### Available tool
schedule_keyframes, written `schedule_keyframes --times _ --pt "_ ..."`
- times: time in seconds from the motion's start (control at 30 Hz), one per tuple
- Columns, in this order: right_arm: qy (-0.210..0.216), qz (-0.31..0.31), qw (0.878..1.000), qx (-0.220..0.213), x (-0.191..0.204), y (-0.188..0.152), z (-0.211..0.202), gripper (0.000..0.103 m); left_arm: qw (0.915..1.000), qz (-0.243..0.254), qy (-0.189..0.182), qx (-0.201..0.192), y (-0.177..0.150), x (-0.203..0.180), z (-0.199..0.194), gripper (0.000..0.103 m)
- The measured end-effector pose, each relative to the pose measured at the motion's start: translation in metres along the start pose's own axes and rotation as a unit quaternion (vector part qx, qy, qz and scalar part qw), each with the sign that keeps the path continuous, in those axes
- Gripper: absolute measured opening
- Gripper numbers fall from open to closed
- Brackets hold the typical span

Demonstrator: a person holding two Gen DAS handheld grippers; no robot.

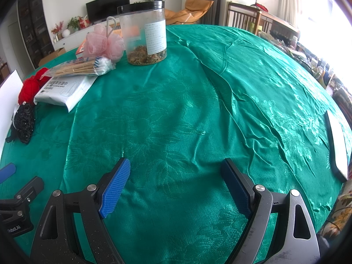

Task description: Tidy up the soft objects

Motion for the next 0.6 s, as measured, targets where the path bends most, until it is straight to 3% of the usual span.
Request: schedule_keyframes --times 0.43,0.6 --pt "0.000 0.000 1.000 -0.001 0.001 0.000 0.000 0.088 1.0000 -0.008 0.003 0.005 0.003 -0.002 0.002 0.103" --pt "0.000 -0.003 1.000 0.001 0.002 0.001 0.000 0.088 0.9985 0.036 -0.014 0.040 -0.017 0.004 -0.010 0.103"
Point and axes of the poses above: each gripper's, at about its wrist camera, not at the fingertips, and z roughly the way its jaws point, x to its left, y to its top, the point moved 2 cm from there along z, roughly the way its jaws point, and after that the axes turned 11 degrees about x, right-handed, at the moved point
